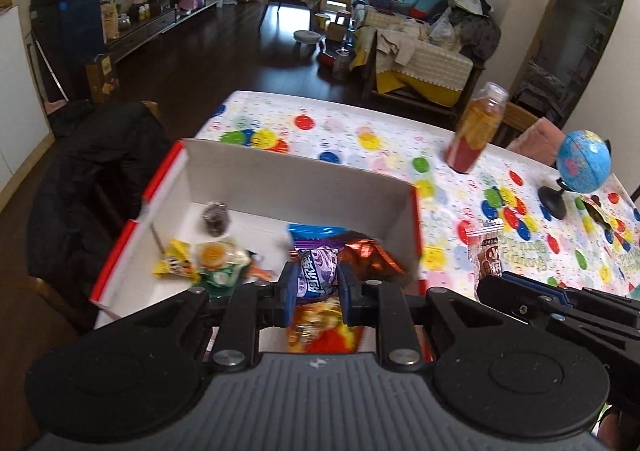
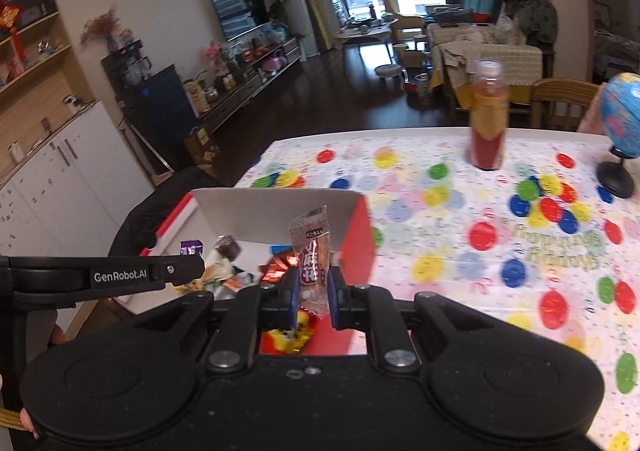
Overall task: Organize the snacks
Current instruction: 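Carry the purple candy and sausage snack into the box and open both tools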
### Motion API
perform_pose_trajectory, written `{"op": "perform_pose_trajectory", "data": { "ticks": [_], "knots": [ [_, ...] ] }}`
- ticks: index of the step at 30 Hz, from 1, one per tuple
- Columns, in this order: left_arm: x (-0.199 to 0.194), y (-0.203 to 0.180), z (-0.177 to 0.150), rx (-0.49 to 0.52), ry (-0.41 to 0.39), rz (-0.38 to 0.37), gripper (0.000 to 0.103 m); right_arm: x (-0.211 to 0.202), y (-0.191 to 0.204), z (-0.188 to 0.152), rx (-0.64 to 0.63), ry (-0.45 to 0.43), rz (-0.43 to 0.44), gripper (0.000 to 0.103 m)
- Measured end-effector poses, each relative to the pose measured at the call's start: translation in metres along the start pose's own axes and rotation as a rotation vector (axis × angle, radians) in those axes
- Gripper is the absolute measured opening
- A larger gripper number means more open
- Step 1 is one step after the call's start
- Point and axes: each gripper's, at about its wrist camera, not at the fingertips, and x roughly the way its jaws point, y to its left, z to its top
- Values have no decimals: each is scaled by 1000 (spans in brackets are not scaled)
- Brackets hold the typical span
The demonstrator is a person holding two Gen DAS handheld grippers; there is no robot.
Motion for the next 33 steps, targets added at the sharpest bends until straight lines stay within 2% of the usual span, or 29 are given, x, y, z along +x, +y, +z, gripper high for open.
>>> {"op": "perform_pose_trajectory", "data": {
  "ticks": [9,18,25,33],
  "knots": [
    [14,47,10,-2,11,48,20,40,39,5,-53,55,25,13],
    [54,83,15,-3,85,91,21,90,62,-2,-92,145,34,13],
    [81,85,9,41,134,92,21,119,69,-12,-100,214,43,13],
    [98,80,-5,60,181,84,21,127,70,-22,-99,252,48,14]
  ]
}}
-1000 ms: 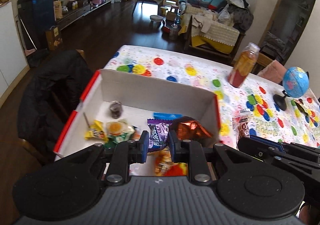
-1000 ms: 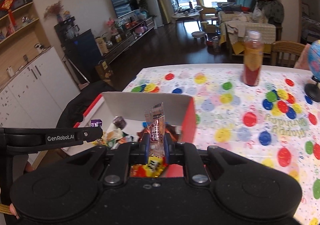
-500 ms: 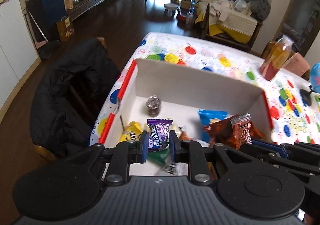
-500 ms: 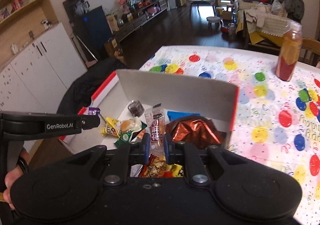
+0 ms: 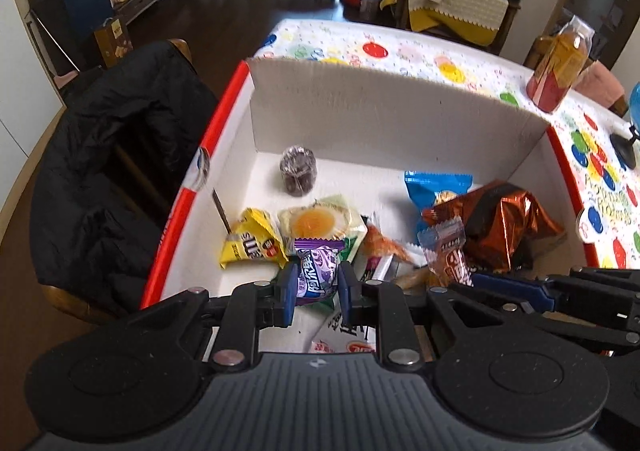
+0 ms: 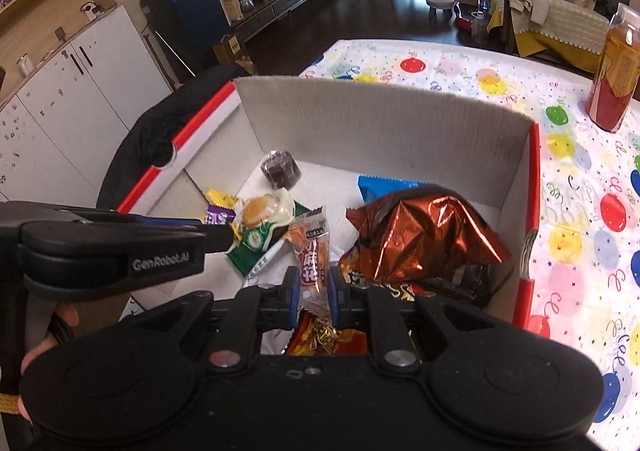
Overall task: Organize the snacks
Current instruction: 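Carry the purple candy and sausage snack into the box and open both tools, then lift both tools up out of the box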
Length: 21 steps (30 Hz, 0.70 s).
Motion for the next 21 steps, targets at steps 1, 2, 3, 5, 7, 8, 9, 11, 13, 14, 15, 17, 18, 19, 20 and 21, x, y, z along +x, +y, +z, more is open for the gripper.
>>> {"op": "perform_pose_trajectory", "data": {
  "ticks": [1,2,3,5,7,8,9,11,13,14,15,17,18,19,20,21],
  "knots": [
    [2,0,-1,0,4,-1,21,2,0,1,1,1,3,14],
    [3,0,-2,-3,8,-1,21,2,0,1,1,2,5,15],
    [3,0,-3,-5,11,-1,21,1,0,0,-1,2,6,17],
    [4,-1,-4,-4,15,-1,21,0,1,0,-1,0,9,19],
    [4,-2,-5,-1,18,0,21,-1,1,-1,4,-3,12,22],
    [3,-2,-6,0,20,-4,22,-1,1,-1,7,-4,14,23],
    [2,-1,-6,-1,20,-7,25,-1,1,-1,9,-6,16,24],
    [0,-1,-8,0,14,-3,26,-4,1,-2,9,-8,17,26],
    [-5,-2,-9,3,6,2,26,-8,2,-3,9,-14,19,27],
    [-7,-2,-9,1,4,-2,26,-9,2,-4,9,-17,19,28],
    [-9,-1,-10,-2,2,-7,26,-12,2,-5,10,-22,21,29],
    [-15,0,-11,-6,-6,-12,28,-18,1,-6,10,-31,24,31],
    [-18,0,-12,-6,-11,-11,30,-21,1,-7,8,-38,24,32],
    [-21,0,-13,-6,-16,-13,32,-25,1,-8,7,-46,24,33],
    [-25,-1,-13,-6,-21,-17,33,-29,1,-9,7,-54,25,35],
    [-29,-1,-14,-7,-28,-20,41,-33,1,-9,6,-63,25,37]
  ]
}}
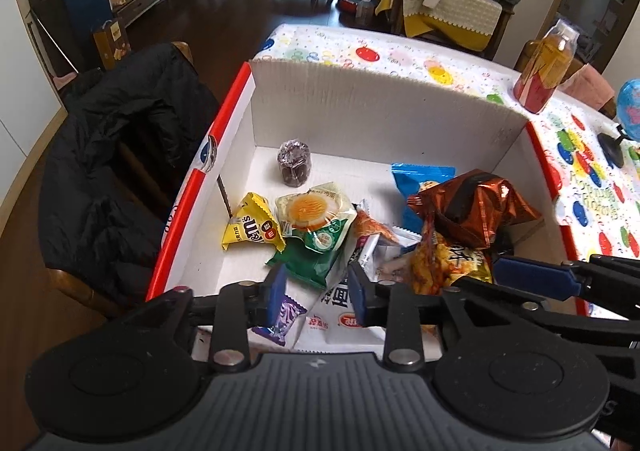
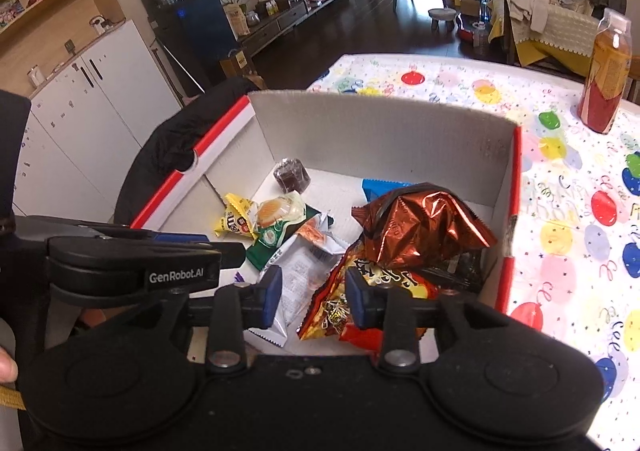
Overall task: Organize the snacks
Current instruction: 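Lift both tools up out of the box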
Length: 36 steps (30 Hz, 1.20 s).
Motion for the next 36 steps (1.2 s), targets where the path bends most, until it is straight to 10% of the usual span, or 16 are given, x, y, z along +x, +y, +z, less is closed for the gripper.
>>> {"op": "perform_pose_trajectory", "data": {
  "ticks": [24,36],
  "knots": [
    [-94,-27,-21,27,-164,-77,78,-102,-21,-25,65,-242,-45,102],
    [-125,-42,-36,45,-203,-129,93,-140,-34,-48,98,-367,-80,103]
  ]
}}
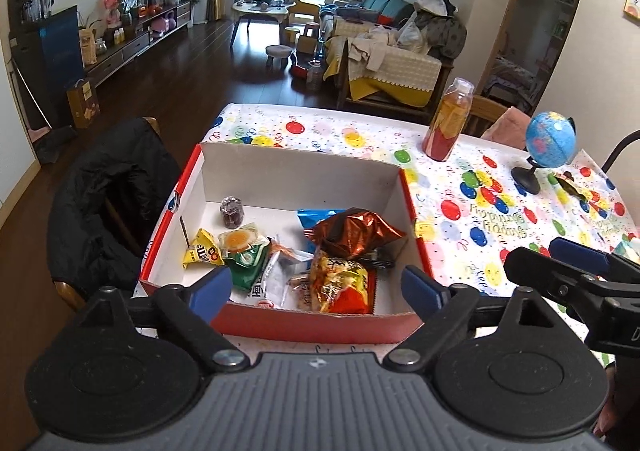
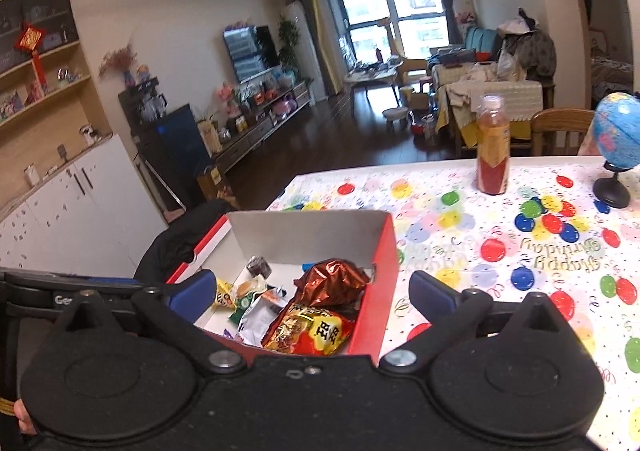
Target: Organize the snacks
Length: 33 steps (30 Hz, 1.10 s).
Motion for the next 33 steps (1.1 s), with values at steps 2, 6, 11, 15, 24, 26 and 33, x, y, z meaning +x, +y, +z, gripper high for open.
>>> {"op": "perform_pose_trajectory", "data": {
  "ticks": [2,6,11,15,24,26,33],
  "knots": [
    [-6,-2,-2,-1,-6,-5,93,-6,-2,-2,2,-14,-6,103],
    [-17,-6,-3,1,-27,2,93,-11,0,-3,3,-24,1,103],
    [-24,-8,-2,1,-35,22,93,-17,8,1,-19,-41,0,103],
    [-28,-10,-3,6,-39,40,93,-19,12,2,-14,-39,3,103],
    [-31,-12,-5,10,-46,64,93,-21,21,-3,-25,-40,0,103],
    [-31,-12,-5,7,-47,66,93,-21,21,-4,-22,-42,-5,103],
    [-32,-14,-5,14,-42,63,93,-19,16,-5,14,-29,-23,103]
  ]
}}
